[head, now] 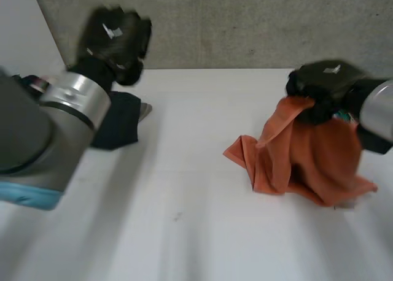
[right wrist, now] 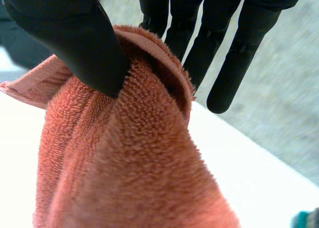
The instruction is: Fold the laundry.
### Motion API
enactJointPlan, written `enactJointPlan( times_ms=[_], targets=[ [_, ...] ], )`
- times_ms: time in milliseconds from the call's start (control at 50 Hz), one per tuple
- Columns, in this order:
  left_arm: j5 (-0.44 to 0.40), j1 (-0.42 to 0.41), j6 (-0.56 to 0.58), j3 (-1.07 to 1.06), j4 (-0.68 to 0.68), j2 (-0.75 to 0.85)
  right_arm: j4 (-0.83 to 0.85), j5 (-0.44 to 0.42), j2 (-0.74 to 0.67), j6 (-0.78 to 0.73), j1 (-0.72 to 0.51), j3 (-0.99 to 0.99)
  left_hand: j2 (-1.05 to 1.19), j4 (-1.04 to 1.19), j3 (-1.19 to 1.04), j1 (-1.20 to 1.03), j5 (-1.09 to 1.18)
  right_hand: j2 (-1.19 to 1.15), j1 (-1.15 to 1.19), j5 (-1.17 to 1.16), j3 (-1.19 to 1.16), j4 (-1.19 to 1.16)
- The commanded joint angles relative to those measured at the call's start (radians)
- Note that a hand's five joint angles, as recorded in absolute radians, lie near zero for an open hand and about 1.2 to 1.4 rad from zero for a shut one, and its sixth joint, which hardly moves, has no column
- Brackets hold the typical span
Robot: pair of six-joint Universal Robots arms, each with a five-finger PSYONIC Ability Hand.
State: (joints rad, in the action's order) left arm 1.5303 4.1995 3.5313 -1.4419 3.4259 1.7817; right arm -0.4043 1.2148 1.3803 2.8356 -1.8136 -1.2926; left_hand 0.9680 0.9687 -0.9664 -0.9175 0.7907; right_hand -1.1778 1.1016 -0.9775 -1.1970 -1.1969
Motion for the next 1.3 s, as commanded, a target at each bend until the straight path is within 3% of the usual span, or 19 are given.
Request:
enactJointPlan(
  times_ms=[20, 160, 200, 220, 280, 420, 500, 580, 680, 780, 840, 920, 1040, 1120, 1140, 1160, 1200, 1220, 1300],
  targets=[
    [0.020, -0.015, -0.005, 0.044, -0.008, 0.185, 0.196, 0.126, -0.199, -0.005, -0.096, 0.001, -0.657, -0.658, 0.656, 0.607, -0.655, -0.218, 0.295, -0.244, -0.199, -0.199],
    [0.060, -0.003, -0.035, 0.035, -0.005, 0.130, 0.412, 0.071, -0.288, -0.236, -0.381, -0.049, -0.672, -0.673, 0.671, 0.622, -0.670, -0.218, 0.295, -0.244, -0.199, -0.199],
    [0.071, 0.004, -0.038, 0.029, -0.010, 0.090, 0.417, 0.060, -0.319, -0.287, -0.412, -0.062, -0.672, -0.673, 0.671, 0.622, -0.670, 0.204, -0.127, 0.178, 0.223, 0.223],
    [0.071, 0.010, -0.037, 0.020, -0.011, 0.070, 0.418, 0.068, -0.348, -0.336, -0.443, -0.066, -0.672, -0.673, 0.671, 0.622, -0.670, 0.767, -0.691, 0.741, 0.786, 0.786],
    [0.070, 0.008, -0.038, -0.006, -0.016, 0.047, 0.424, 0.115, -0.363, -0.364, -0.463, -0.053, -0.672, -0.673, 0.671, 0.622, -0.670, 1.003, -0.927, 0.977, 1.022, 1.022],
    [0.056, 0.001, -0.034, -0.143, -0.013, -0.030, 0.414, 0.222, -0.276, -0.179, -0.437, -0.050, -0.672, -0.673, 0.671, 0.622, -0.670, 1.003, -0.927, 0.977, 1.022, 1.022],
    [0.059, -0.035, -0.034, -0.207, -0.014, -0.038, 0.365, 0.223, -0.103, -0.012, -0.276, -0.106, -0.661, -0.661, 0.659, 0.610, -0.658, 1.003, -0.927, 0.977, 1.022, 1.022],
    [0.057, -0.113, -0.034, -0.256, -0.016, -0.024, 0.285, 0.213, -0.026, 0.033, -0.182, -0.149, -0.649, -0.649, 0.647, 0.598, -0.646, 1.003, -0.927, 0.977, 1.022, 1.022],
    [0.054, -0.148, -0.031, -0.298, 0.001, 0.027, 0.176, 0.209, 0.042, -0.070, -0.084, -0.206, -0.658, -0.658, 0.656, 0.607, -0.655, 1.003, -0.927, 0.977, 1.022, 1.022],
    [0.053, -0.151, -0.031, -0.252, 0.009, 0.142, 0.147, 0.201, 0.049, -0.358, 0.051, -0.304, -0.669, -0.670, 0.668, 0.619, -0.667, 1.003, -0.927, 0.977, 1.022, 1.022],
    [0.039, -0.144, -0.031, -0.192, 0.009, 0.215, 0.157, 0.175, 0.043, -0.438, 0.071, -0.330, -0.663, -0.664, 0.662, 0.613, -0.661, 1.003, -0.927, 0.977, 1.022, 1.022],
    [-0.022, -0.138, -0.032, -0.097, -0.007, 0.343, 0.231, 0.094, -0.038, -0.447, 0.079, -0.361, -0.649, -0.650, 0.647, 0.598, -0.646, 0.897, -0.820, 0.871, 0.916, 0.916],
    [-0.101, -0.128, -0.034, -0.049, -0.053, 0.424, 0.347, 0.054, -0.107, -0.446, 0.079, -0.419, -0.587, -0.588, 0.586, 0.537, -0.585, 0.823, -0.747, 0.797, 0.842, 0.842],
    [-0.111, -0.130, -0.038, 0.003, -0.067, 0.476, 0.461, 0.037, -0.129, -0.446, 0.069, -0.468, -0.210, -0.211, 0.208, 0.159, -0.207, 0.694, -0.618, 0.668, 0.713, 0.713],
    [-0.107, -0.130, -0.038, 0.017, -0.067, 0.493, 0.491, 0.029, -0.142, -0.444, 0.068, -0.473, -0.011, -0.011, 0.009, -0.040, -0.008, 0.621, -0.545, 0.595, 0.640, 0.640],
    [-0.099, -0.130, -0.038, 0.050, -0.065, 0.525, 0.539, 0.019, -0.167, -0.438, 0.060, -0.478, 0.424, 0.423, -0.426, -0.474, 0.427, 0.472, -0.396, 0.446, 0.491, 0.491],
    [-0.081, -0.128, -0.038, 0.086, -0.063, 0.545, 0.585, 0.015, -0.199, -0.423, 0.043, -0.468, 0.428, 0.428, -0.430, -0.479, 0.431, 0.222, -0.146, 0.196, 0.241, 0.241],
    [-0.067, -0.128, -0.037, 0.104, -0.063, 0.550, 0.623, 0.015, -0.219, -0.401, 0.024, -0.453, 0.428, 0.428, -0.430, -0.479, 0.431, -0.128, 0.204, -0.154, -0.109, -0.109],
    [0.030, -0.128, -0.037, 0.184, -0.060, 0.532, 0.708, 0.041, -0.233, -0.320, -0.009, -0.395, 0.428, 0.428, -0.430, -0.479, 0.431, -0.218, 0.295, -0.244, -0.199, -0.199]
  ],
)
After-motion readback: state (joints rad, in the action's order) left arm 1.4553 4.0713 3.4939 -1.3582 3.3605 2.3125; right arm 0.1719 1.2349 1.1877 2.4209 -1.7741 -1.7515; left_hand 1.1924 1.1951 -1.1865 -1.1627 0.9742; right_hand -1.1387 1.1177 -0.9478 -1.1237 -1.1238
